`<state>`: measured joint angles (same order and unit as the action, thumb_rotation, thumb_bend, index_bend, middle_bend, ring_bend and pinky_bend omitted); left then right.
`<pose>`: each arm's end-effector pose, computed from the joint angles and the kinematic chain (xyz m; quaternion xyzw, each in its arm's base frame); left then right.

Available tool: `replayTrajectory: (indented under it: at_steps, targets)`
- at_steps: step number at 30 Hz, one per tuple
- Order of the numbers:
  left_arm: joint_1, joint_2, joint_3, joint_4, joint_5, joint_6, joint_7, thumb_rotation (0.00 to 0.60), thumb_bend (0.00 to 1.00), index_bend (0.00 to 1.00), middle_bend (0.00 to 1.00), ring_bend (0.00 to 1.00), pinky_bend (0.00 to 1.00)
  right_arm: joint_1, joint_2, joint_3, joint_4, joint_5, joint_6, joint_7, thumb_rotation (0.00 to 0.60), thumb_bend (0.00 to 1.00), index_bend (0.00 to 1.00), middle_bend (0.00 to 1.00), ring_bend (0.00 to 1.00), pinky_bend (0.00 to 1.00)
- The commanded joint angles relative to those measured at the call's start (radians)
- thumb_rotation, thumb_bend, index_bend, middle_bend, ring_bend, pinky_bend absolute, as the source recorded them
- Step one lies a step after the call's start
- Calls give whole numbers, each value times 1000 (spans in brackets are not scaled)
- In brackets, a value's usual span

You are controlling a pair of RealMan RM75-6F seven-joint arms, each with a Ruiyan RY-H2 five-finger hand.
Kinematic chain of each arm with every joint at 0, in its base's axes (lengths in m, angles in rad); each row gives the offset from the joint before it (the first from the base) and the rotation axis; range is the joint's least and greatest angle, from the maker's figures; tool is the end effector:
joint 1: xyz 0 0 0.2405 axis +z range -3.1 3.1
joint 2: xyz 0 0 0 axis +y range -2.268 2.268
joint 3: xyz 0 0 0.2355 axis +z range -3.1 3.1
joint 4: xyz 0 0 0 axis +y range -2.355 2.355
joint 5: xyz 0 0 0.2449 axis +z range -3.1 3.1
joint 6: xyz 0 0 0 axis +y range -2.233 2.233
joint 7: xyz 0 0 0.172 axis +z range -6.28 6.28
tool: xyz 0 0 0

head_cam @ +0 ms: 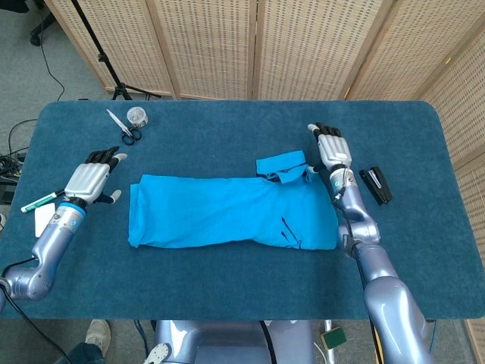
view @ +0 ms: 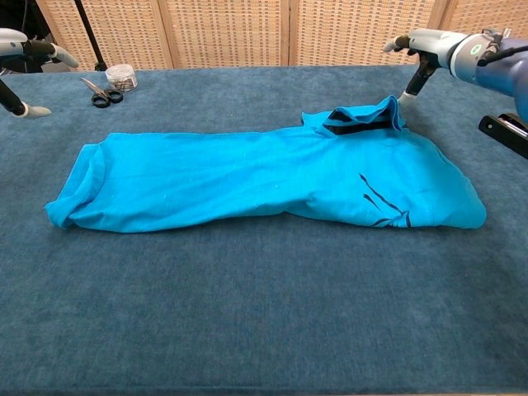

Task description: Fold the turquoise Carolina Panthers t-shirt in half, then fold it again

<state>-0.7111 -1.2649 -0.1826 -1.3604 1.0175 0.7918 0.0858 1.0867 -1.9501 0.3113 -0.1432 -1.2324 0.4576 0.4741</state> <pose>-0.2361 0.4210 0.0486 -0.6782 -0.4427 -0.3097 0.4981 -0.2037 -0.5550 -0.0022 0.6059 -0.4841 0.3572 0.5206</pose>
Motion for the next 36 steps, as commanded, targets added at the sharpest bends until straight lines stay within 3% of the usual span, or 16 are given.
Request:
replayTrajectory:
  at_steps: [1,6,11,19,22,27,31,36]
  targets:
    - [1,-1,1,2,1,-1,-3,600,333,0,0,0,0,16,-32,62,51,66,36,-87,600,0,0,0,0,0]
    - [5,-6,5,8,5,-2,-14,600,334,0,0,0,0,10,-21,119,37,126,62,-164,600,0,0,0,0,0]
    - [12,-6,14,6,24,4,-18,600,334,0,0,0,0,-12,12,138,-9,145,88,-188,600,0,0,0,0,0]
    - [45,1,74,12,199,26,-116,600,337,0,0,0,0,-100,121,87,-192,84,191,-152,600,0,0,0,0,0]
    - [73,-11,117,43,331,79,-223,600,336,0,0,0,0,-176,213,54,-356,46,268,-141,600,0,0,0,0,0]
    - [123,10,202,95,511,186,-406,600,334,0,0,0,0,-349,453,-14,-779,9,396,-242,600,0,0,0,0,0]
    - [147,24,243,121,570,230,-478,600,334,0,0,0,0,-433,587,-37,-1019,42,444,-339,600,0,0,0,0,0]
    - [167,13,259,170,591,266,-500,600,336,0,0,0,0,-523,694,-74,-1205,49,519,-394,600,0,0,0,0,0]
